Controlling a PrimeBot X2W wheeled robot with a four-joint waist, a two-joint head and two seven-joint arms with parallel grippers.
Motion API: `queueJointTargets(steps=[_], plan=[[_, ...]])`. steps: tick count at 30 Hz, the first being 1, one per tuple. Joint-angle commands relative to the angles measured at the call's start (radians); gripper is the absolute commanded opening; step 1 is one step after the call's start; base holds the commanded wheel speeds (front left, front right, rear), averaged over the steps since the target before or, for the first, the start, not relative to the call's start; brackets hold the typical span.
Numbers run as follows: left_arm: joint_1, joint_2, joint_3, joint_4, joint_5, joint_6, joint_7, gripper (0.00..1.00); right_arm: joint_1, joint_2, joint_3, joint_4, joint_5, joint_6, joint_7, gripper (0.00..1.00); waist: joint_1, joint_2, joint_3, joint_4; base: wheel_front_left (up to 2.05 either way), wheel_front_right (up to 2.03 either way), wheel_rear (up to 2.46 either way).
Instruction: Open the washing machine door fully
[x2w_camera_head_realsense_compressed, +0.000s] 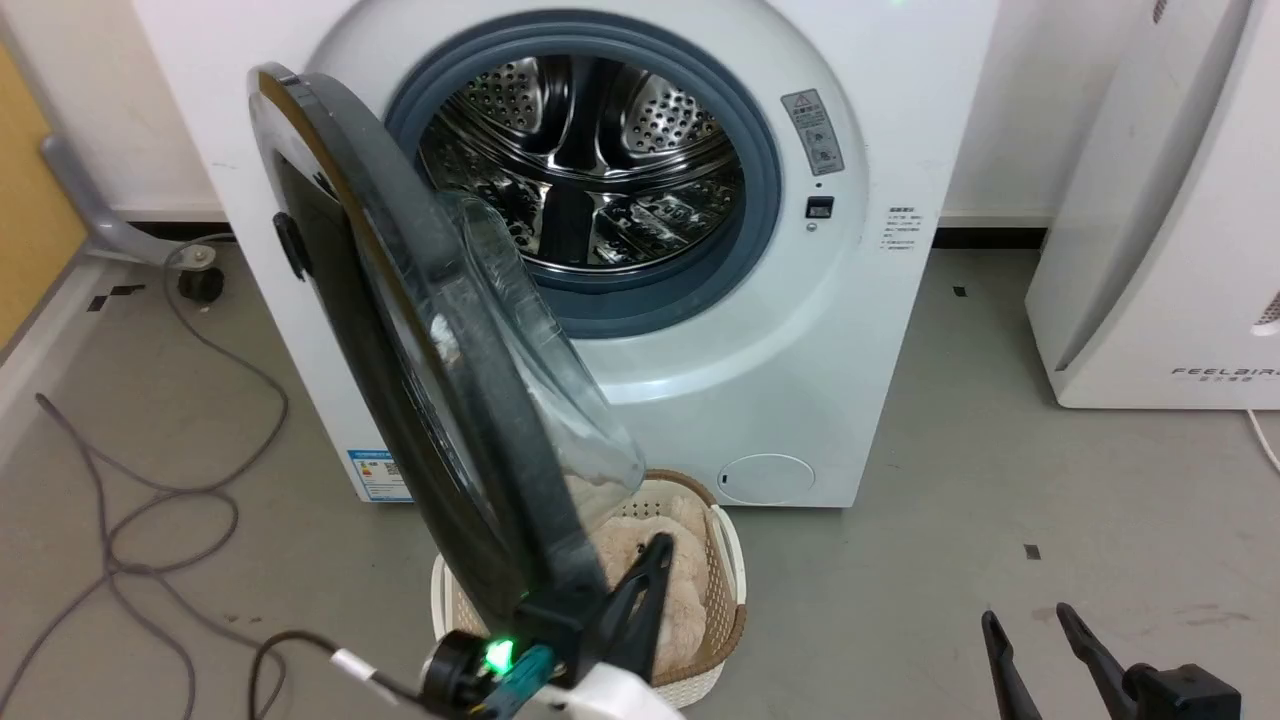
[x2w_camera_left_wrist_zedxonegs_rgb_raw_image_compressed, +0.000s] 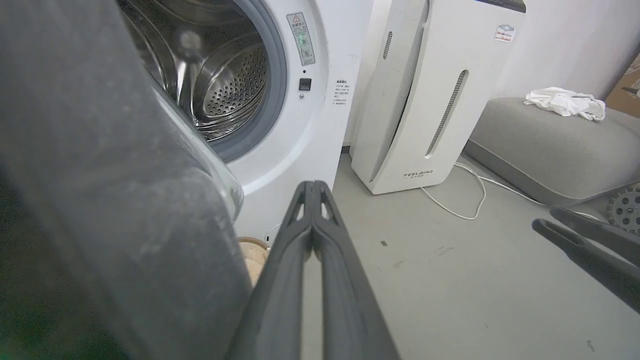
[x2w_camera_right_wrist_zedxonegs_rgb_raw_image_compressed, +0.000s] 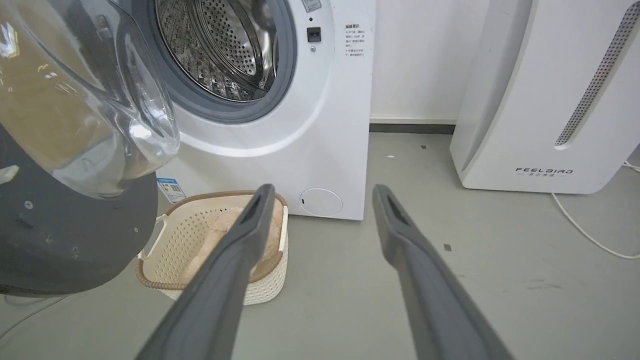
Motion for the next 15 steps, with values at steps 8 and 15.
queueJointTargets(steps=[8,15], plan=[[0.117,0.091,0.050,-0.195,0.022,0.101,0.038,0.00,0.021,0.004,0.000,0.008,0.014,0.000,-0.001,1.00,0.0000,-0.0001,0.008,0.055,0.00,0.00,0.00],[0.186,0.141,0.079,-0.323,0.047,0.173,0.063,0.00,0.023,0.004,-0.004,0.007,0.014,0.000,-0.002,1.00,0.0000,-0.0001,0.017,0.139,0.00,0.00,0.00]])
